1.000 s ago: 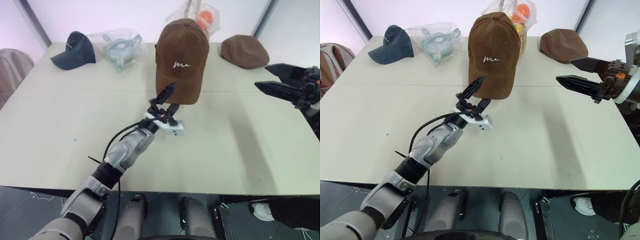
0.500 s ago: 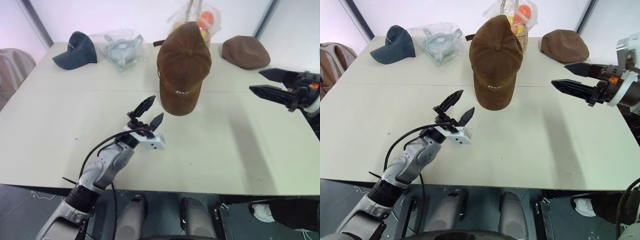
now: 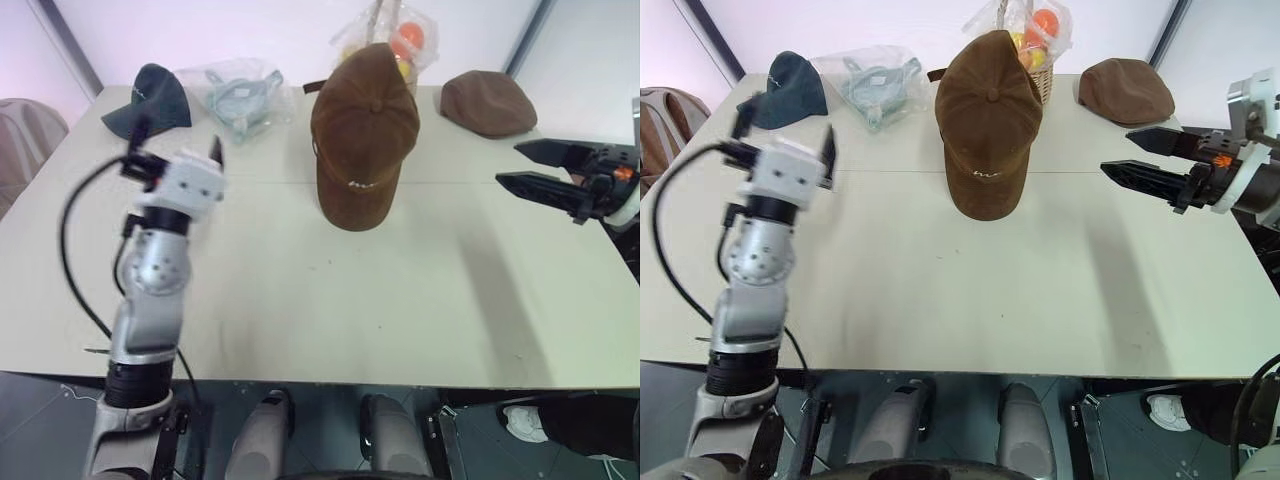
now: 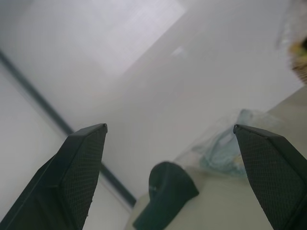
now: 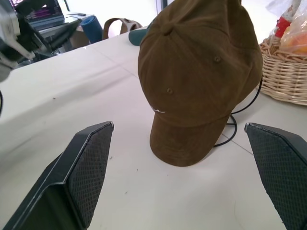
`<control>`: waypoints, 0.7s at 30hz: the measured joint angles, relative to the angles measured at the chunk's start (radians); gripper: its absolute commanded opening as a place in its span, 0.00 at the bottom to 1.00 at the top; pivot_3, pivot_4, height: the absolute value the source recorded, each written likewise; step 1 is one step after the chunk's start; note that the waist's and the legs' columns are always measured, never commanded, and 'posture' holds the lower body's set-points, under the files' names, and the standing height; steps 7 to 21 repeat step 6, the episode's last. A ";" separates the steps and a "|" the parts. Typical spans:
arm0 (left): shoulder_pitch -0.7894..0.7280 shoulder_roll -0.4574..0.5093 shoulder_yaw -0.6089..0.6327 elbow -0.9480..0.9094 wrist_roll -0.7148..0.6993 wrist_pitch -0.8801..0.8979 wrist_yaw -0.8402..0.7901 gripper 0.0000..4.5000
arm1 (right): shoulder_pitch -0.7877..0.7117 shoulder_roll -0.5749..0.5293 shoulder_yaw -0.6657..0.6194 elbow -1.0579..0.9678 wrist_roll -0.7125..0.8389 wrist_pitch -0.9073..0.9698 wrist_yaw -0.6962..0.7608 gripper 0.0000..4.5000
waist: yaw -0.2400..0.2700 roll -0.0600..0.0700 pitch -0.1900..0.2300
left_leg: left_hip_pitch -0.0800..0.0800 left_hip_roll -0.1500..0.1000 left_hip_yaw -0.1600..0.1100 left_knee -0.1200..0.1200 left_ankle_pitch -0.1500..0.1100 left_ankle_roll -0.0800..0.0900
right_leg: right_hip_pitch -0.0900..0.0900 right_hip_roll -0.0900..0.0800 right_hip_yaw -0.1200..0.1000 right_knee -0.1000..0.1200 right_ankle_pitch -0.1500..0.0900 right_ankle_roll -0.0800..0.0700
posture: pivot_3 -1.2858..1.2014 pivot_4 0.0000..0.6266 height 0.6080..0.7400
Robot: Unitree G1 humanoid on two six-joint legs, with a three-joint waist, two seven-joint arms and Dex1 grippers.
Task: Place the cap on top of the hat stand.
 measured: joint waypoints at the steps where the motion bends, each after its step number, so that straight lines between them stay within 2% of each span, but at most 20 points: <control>1: -0.011 -0.009 0.055 0.000 -0.047 0.069 -0.007 0.98 | -0.001 0.000 0.000 0.014 -0.003 -0.005 0.004 1.00 | 0.000 0.000 0.000 | 0.000 0.000 0.000 0.000 0.000 0.000 | 0.000 0.000 0.000 0.000 0.000 0.000 | 0.52 0.24 1.00; 6: -0.040 -0.009 0.304 0.032 -0.270 0.339 -0.039 0.98 | -0.001 0.003 0.000 0.086 -0.016 -0.017 0.008 1.00 | -0.005 -0.001 0.000 | 0.000 0.000 0.000 0.000 0.000 0.000 | 0.000 0.000 0.000 0.000 0.000 0.001 | 0.52 0.24 1.00; 21: -0.040 -0.009 0.304 0.032 -0.270 0.339 -0.039 0.98 | -0.001 0.003 0.000 0.086 -0.016 -0.017 0.008 1.00 | -0.005 -0.001 0.000 | 0.000 0.000 0.000 0.000 0.000 0.000 | 0.000 0.000 0.000 0.000 0.000 0.001 | 0.52 0.24 1.00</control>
